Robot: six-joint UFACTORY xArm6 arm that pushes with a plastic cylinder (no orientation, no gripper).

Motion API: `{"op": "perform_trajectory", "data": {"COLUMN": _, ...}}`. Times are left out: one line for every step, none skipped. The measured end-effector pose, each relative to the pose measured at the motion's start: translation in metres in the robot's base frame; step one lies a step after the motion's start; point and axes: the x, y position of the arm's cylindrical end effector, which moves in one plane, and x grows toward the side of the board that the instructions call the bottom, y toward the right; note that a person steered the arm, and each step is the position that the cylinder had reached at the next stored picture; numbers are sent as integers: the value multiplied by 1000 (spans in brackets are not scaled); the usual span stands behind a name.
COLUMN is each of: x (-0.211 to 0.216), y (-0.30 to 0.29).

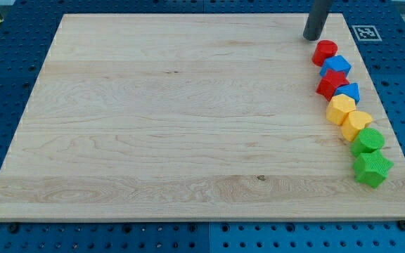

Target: Push red circle slightly left

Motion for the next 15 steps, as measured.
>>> {"op": "perform_trajectory", "data": {"x": 1, "y": 0}}
{"op": "perform_trajectory", "data": {"x": 1, "y": 0}}
{"op": "perform_trajectory", "data": {"x": 0, "y": 0}}
{"op": "perform_trajectory", "data": {"x": 0, "y": 0}}
{"op": "perform_trajectory", "data": {"x": 0, "y": 30}}
{"op": "perform_trajectory", "data": {"x": 16, "y": 79}}
{"op": "perform_trajectory", "data": {"x": 54, "y": 69}}
{"op": "perform_trajectory", "data": {"x": 54, "y": 67}}
{"op": "perform_trajectory", "data": {"x": 54, "y": 40}}
{"op": "perform_trajectory", "data": {"x": 54, "y": 6}}
{"op": "perform_trajectory", "data": {"x": 54, "y": 7}}
{"op": "perform_trajectory", "data": {"x": 57, "y": 65}}
{"op": "perform_trajectory", "data": {"x": 82, "y": 91}}
{"op": "perform_trajectory", "data": {"x": 81, "y": 78}}
{"op": "perform_trajectory", "data": {"x": 77, "y": 52}}
